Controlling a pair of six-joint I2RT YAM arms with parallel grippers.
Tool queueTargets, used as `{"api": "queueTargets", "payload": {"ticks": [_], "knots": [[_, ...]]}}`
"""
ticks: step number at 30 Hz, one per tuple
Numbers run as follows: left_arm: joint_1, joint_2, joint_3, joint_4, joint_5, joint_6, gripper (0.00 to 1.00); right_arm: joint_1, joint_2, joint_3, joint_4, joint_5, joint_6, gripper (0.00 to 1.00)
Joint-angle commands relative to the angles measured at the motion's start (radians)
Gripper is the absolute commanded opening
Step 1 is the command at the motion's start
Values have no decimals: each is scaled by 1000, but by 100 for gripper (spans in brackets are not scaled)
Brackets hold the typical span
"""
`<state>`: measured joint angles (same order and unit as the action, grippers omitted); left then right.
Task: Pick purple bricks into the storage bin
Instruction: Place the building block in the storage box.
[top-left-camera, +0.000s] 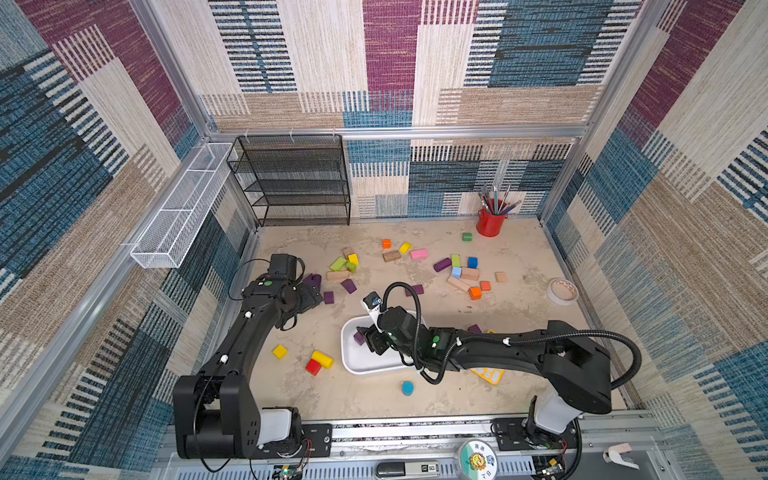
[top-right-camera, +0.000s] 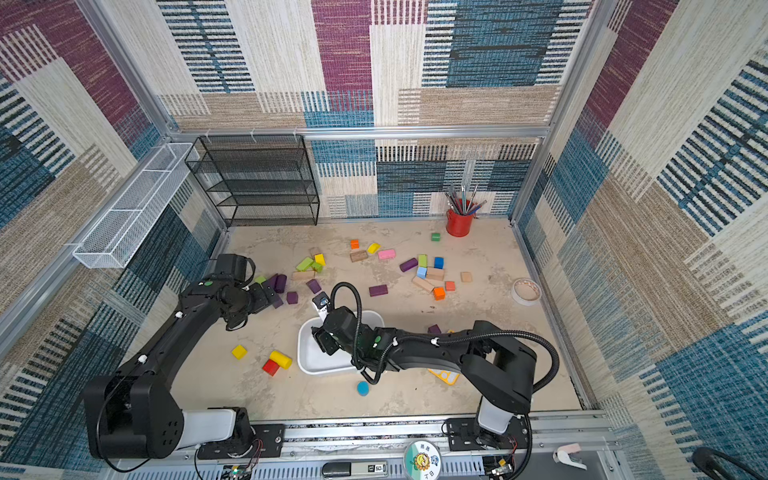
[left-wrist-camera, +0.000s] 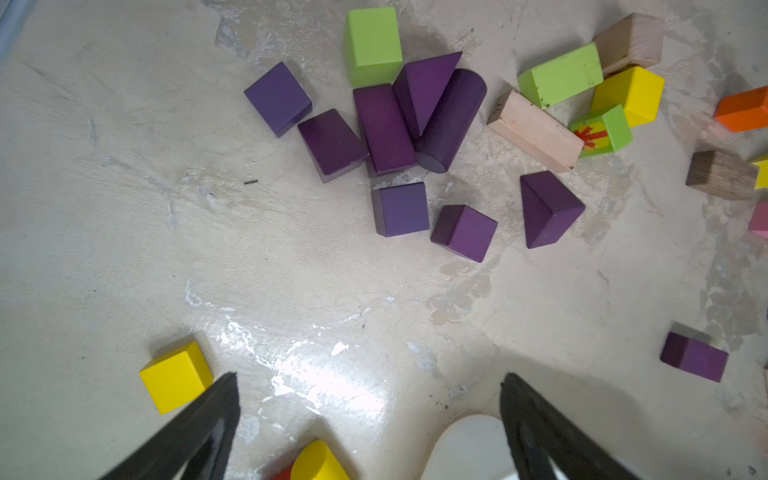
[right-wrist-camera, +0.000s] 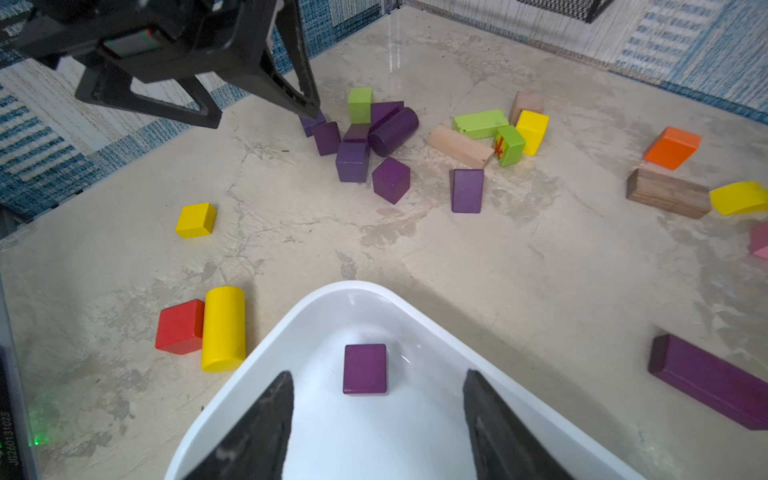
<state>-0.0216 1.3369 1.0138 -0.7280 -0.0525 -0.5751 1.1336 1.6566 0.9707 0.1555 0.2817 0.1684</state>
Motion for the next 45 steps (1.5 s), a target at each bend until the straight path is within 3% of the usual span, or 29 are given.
{"api": "queueTargets", "payload": {"ticks": [1, 8, 20, 34, 45], "knots": [[5, 10, 8, -37, -85, 2, 97, 0, -44, -46, 89, 45, -114, 65], [5, 34, 20, -58, -179, -31, 91, -6, -132, -170, 250, 13, -267, 60], [11, 131, 163, -139, -251, -66, 85, -13, -133, -251, 358, -133, -417, 54], [82, 368, 322, -157, -143, -171, 77, -20, -272, -389, 406, -200, -415, 53], [156, 534, 410, -154, -61, -205, 73, -20, -257, -400, 423, -211, -409, 51]]}}
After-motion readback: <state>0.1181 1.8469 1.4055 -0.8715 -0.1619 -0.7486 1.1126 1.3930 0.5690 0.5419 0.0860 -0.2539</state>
